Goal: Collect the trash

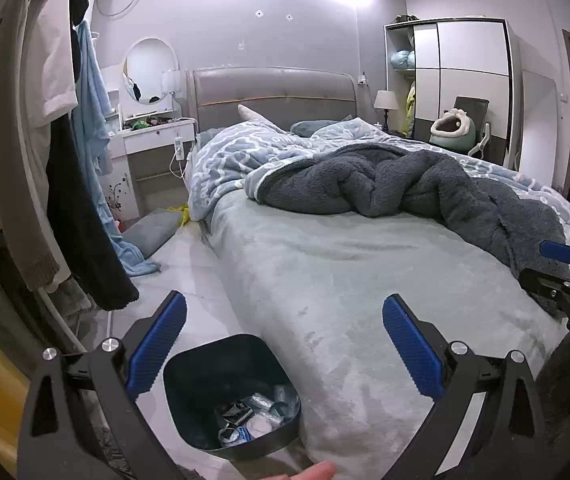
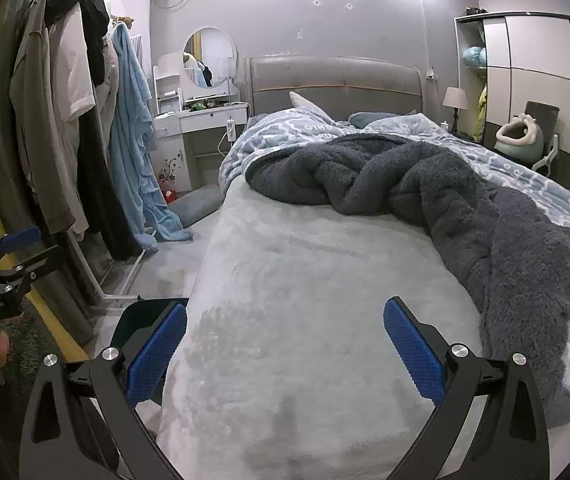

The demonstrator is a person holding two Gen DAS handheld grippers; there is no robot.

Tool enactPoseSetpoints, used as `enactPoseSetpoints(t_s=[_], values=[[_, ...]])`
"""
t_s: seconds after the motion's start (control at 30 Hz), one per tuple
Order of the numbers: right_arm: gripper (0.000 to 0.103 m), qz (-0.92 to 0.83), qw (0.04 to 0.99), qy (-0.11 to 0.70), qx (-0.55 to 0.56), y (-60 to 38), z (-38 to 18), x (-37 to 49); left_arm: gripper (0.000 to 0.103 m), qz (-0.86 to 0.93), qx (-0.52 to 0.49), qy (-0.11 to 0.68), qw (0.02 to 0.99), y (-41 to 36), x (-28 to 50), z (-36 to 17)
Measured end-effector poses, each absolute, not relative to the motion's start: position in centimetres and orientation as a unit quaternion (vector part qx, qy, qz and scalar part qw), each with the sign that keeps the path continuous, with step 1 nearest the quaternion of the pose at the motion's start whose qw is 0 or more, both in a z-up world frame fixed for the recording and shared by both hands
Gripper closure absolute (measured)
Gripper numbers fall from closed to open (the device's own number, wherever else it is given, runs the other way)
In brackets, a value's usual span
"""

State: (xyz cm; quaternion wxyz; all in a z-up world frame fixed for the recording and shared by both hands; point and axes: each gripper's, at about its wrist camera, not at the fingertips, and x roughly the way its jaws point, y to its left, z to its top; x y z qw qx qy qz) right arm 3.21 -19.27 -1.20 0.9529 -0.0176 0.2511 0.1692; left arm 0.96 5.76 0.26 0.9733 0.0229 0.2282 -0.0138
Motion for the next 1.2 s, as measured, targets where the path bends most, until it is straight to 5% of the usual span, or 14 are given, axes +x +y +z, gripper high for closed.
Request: enactPoseSetpoints(t_s=[1.2], values=[[0.003, 0.176, 0.952, 0.25, -0.024, -18.56, -0.62, 2.3, 0.003, 0.0, 0.023, 0.228, 0.973, 5.57, 0.98, -0.08]])
